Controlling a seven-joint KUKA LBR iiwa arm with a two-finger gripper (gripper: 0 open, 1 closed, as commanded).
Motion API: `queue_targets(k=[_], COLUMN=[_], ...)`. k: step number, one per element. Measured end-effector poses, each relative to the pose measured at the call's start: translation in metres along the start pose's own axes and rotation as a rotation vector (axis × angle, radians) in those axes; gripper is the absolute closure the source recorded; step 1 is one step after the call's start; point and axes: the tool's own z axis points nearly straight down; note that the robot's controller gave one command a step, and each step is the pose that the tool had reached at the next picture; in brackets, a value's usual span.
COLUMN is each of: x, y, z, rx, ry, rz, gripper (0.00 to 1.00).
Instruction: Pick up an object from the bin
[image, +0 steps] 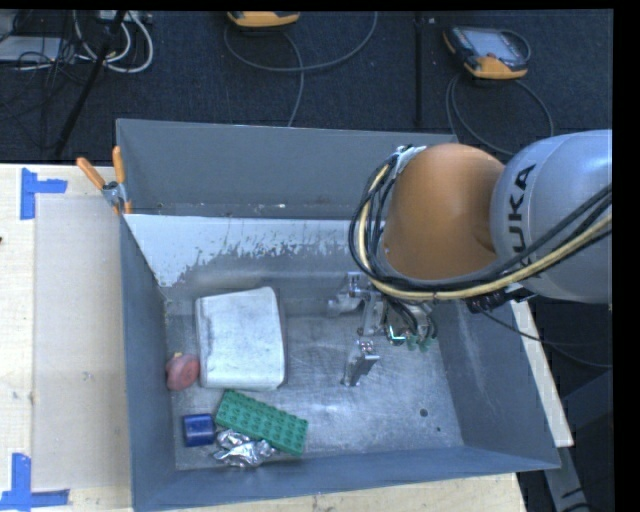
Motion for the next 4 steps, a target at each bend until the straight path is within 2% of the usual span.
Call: queue_targets(k=[1,2,3,4], x=[0.074,0.059,0.056,0.059], y=[0.079,0.085,0.085,0.081], z=[0.04,0.124,0.119,-0.034], rx=[-0.002,0.0,-0.002,-0.002], ry=[0.002,-0.009,-0.02,-0.016], rz=[-0.068,0.007,0.011,-0.003], gripper=[0.0,0.0,1.0,1.0])
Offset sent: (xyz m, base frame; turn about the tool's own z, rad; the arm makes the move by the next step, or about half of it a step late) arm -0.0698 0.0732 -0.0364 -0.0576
